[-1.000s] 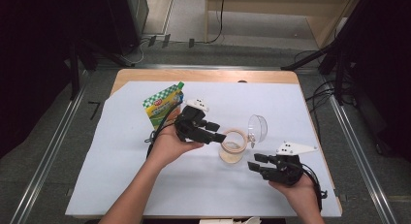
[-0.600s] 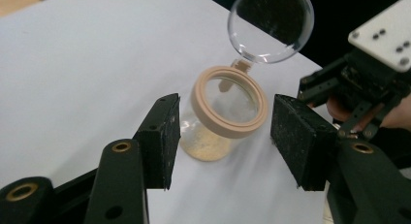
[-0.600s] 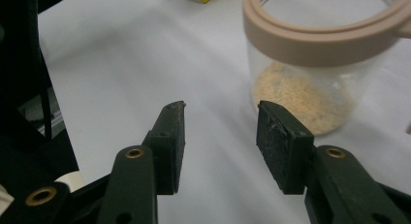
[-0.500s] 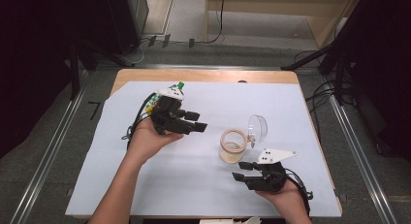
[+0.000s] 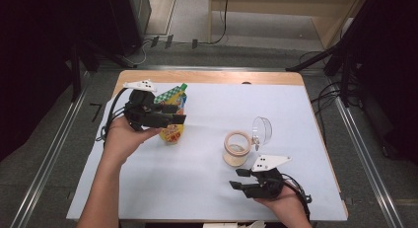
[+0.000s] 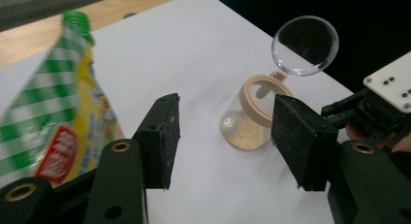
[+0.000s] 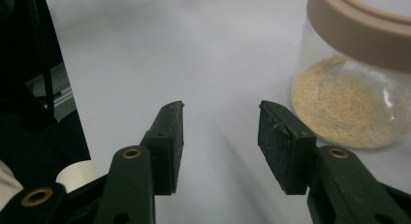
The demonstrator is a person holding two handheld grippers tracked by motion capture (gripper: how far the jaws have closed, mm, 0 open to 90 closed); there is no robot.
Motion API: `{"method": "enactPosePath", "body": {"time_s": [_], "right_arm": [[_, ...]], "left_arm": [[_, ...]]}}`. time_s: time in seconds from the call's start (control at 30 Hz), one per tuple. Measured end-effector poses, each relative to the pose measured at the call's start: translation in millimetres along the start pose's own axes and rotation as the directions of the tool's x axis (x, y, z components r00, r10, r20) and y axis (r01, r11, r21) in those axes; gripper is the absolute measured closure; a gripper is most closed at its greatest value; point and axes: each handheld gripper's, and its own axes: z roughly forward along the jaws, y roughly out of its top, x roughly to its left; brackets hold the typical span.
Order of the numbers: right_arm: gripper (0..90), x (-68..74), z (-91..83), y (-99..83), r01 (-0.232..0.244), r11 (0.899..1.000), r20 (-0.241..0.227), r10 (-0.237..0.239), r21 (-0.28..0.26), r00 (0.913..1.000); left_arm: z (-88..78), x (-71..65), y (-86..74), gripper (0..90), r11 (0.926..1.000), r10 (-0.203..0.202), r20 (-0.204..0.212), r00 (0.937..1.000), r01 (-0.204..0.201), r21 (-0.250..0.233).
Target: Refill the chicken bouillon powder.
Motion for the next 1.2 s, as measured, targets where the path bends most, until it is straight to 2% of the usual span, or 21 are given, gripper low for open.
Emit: {"method": "enactPosePath", "body": {"time_s": [0.37,0.5,0.6,0.8,0.93,1.2], "right_arm": [[52.6,0.9,3.1,-0.4,0.0,1.0,-0.001,0.0,0.012,1.0],[52.5,1.3,3.9,-0.4,0.003,1.0,-0.002,-0.003,0.015,1.0],[52.5,1.2,4.1,-0.4,0.006,1.0,-0.004,-0.006,0.016,1.0],[52.4,1.4,4.9,-0.6,0.005,1.0,-0.004,-0.005,0.02,1.0],[52.4,2.1,5.3,-0.7,0.0,1.0,-0.003,0.0,0.025,1.0],[52.4,2.0,6.8,-0.6,0.008,1.0,-0.005,-0.007,0.025,1.0]], "left_arm": [[-29.8,18.1,-8.3,43.5,0.9986,-0.045,-0.057,0.9974,0.043,-0.032],[-35.7,24.6,-11.7,43.2,0.9976,-0.06,-0.086,0.9945,0.057,-0.041],[-39.8,29.4,-14.4,42.9,0.997,-0.071,-0.13,0.9891,0.066,-0.04],[-47.3,40.0,-21.1,42.6,0.9937,-0.095,-0.138,0.9859,0.086,-0.072],[-46.3,46.9,-25.9,42.3,0.9928,-0.11,-0.162,0.9807,0.1,-0.066],[-23.6,56.1,-33.8,43.0,0.9922,-0.122,-0.12,0.9852,0.119,-0.038]]}}
